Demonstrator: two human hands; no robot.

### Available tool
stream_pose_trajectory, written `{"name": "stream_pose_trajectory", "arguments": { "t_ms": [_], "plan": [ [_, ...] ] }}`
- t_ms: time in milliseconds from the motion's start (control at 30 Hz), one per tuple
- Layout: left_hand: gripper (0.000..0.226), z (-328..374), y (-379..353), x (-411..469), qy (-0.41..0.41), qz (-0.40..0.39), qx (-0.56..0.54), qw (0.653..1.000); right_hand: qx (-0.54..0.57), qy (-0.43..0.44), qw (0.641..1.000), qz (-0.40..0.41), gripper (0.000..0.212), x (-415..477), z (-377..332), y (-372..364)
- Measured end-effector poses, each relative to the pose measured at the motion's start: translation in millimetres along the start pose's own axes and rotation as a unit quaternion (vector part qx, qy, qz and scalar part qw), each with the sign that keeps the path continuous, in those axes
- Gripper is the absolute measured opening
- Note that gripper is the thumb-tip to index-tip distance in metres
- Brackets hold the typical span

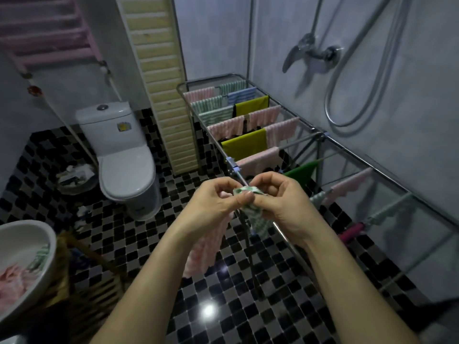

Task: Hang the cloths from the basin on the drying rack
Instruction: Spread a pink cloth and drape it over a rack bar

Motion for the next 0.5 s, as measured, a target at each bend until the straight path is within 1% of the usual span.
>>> {"name": "stream_pose_trajectory", "arguments": {
  "t_ms": [67,133,267,333,400,500],
  "plan": [
    [0.017,6.0,-11.9,3.2,-0.012,0.012,-0.021,1.000,-0.029,-0.015,0.999,0.003,0.018,-4.8,0.7,20.0],
    [0.017,12.6,-23.7,7.0,-0.021,0.017,-0.010,1.000,-0.056,-0.024,0.998,-0.006,0.017,-7.6,-2.5,37.0],
    [0.018,31.3,-43.5,18.6,-0.034,0.024,0.014,0.999,-0.124,-0.041,0.989,-0.074,0.009,-9.4,-12.6,68.3],
    [0.019,43.3,-50.0,24.9,-0.050,0.031,0.027,0.998,-0.160,-0.045,0.982,-0.094,0.006,-9.8,-17.7,89.2],
    [0.019,53.1,-52.8,29.6,-0.067,0.045,0.045,0.996,-0.200,-0.046,0.975,-0.089,0.006,-8.6,-20.5,112.8],
    [0.019,66.8,-59.8,36.7,-0.093,0.063,0.084,0.990,-0.233,-0.044,0.970,-0.055,0.008,-4.2,-24.4,149.8]
  ]
}}
Point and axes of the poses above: each hand's wrist, its own x-axis towards the middle knuckle, its own y-axis out of the back of the hand, z = x × y, the point moved 9 cm from there along x, towards the middle knuckle, and after that the axes turned 15 degrees about y, right-handed, at the moved point
